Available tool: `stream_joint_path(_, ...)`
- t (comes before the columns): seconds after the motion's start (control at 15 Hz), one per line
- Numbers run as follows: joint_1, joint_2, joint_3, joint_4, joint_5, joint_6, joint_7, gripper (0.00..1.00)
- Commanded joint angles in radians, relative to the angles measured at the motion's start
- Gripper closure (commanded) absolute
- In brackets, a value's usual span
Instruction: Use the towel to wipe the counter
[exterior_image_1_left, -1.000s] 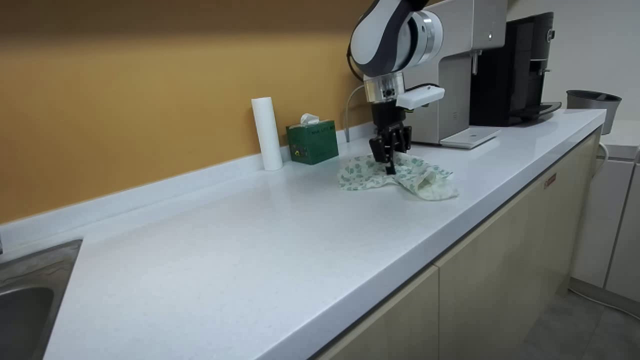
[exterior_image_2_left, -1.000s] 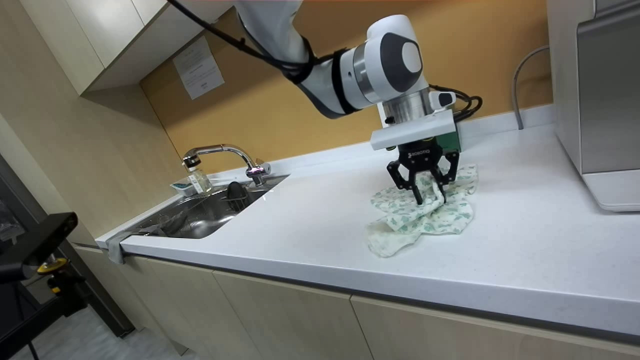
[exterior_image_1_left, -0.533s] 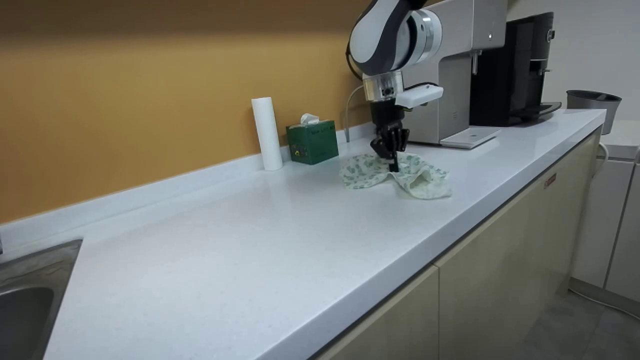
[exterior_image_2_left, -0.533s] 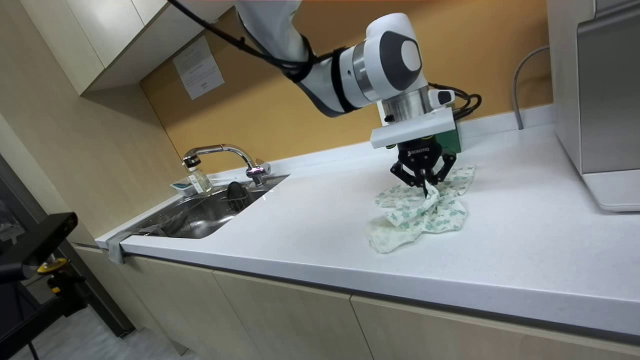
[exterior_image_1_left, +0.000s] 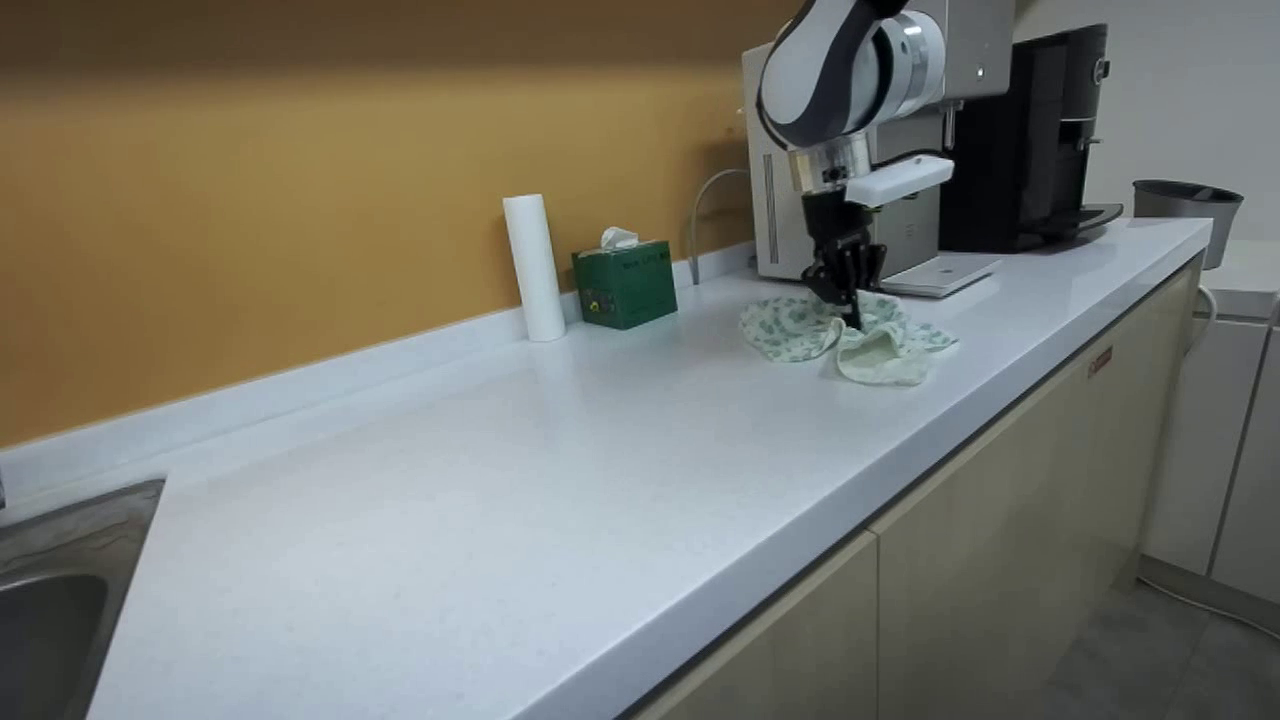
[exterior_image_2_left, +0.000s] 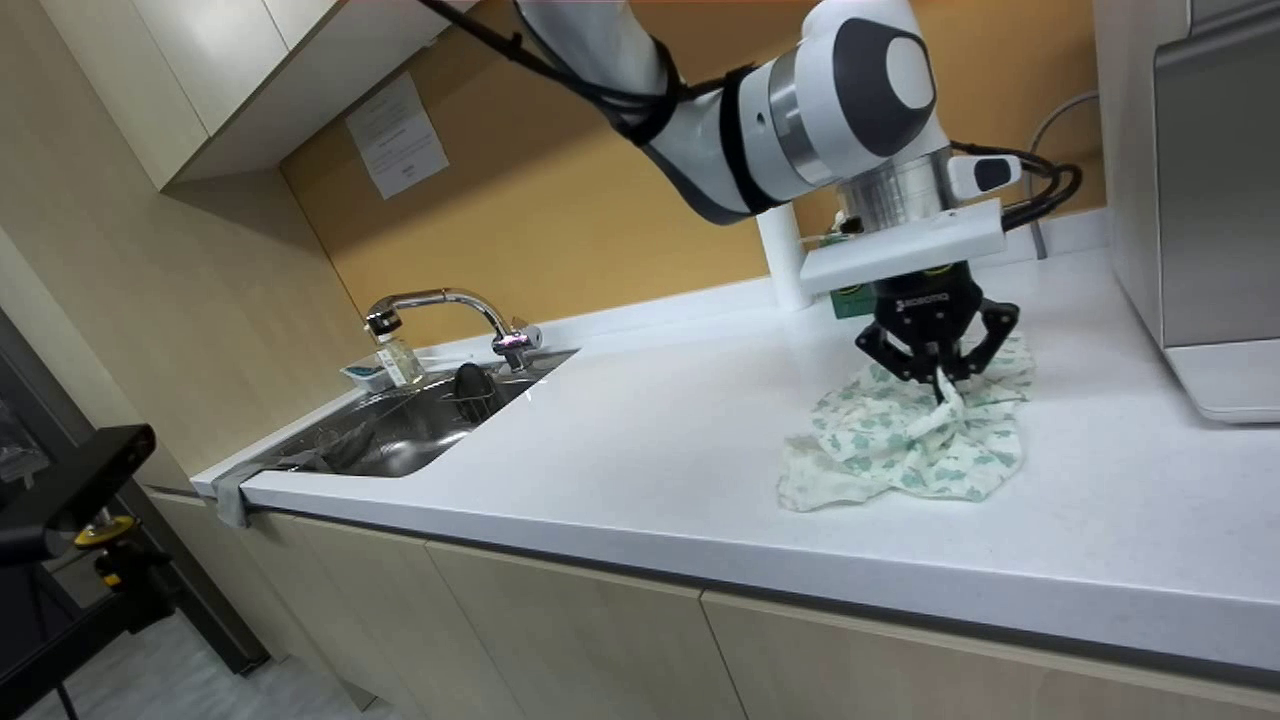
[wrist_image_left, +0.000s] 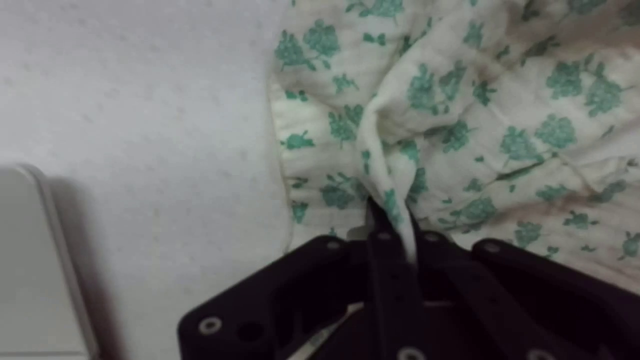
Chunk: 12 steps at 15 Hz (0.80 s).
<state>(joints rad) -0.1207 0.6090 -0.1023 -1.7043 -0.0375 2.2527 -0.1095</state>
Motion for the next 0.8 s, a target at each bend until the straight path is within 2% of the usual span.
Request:
stream_joint_path(0.0, -0.023, -0.083, -0.046, -0.135, -0.003, 0.037, 0.097, 0.99)
stream_joint_path(0.2, -0.042, -0.107, -0.068, -0.185, 0.003, 0.038, 0.127, 0.99)
stream_joint_path(0.33, -0.049, -0.103, -0.059, -0.189, 0.014, 0.031, 0.122, 0.99)
stream_joint_path(0.73, -0.024, -0.033, 0.057, -0.132, 0.078, 0.007, 0.03, 0.99)
